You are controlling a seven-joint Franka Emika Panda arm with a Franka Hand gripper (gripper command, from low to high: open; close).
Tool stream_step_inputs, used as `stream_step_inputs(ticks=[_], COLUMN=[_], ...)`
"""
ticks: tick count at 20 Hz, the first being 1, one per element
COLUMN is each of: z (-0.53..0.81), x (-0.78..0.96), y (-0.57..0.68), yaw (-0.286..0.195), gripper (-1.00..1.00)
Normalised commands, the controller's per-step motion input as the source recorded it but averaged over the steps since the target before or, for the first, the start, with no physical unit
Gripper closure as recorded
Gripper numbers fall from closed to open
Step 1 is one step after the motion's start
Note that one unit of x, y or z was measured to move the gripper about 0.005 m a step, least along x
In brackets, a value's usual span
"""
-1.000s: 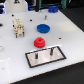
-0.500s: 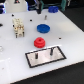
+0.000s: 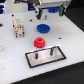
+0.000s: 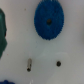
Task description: Insert the blue gear onto the right peg, followed by the red gear
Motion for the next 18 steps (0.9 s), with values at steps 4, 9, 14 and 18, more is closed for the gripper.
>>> stream_step_inputs(ticks=[4,9,14,18], z=[-0.5,-0.44,-0.42,-0.37], x=[-0.29,-0.26,-0.22,-0.27], y=[0.07,0.01,0.0,-0.01], yaw=[0.0,0.0,0.0,0.0], gripper=[-1.0,-1.0,-1.0,-1.0])
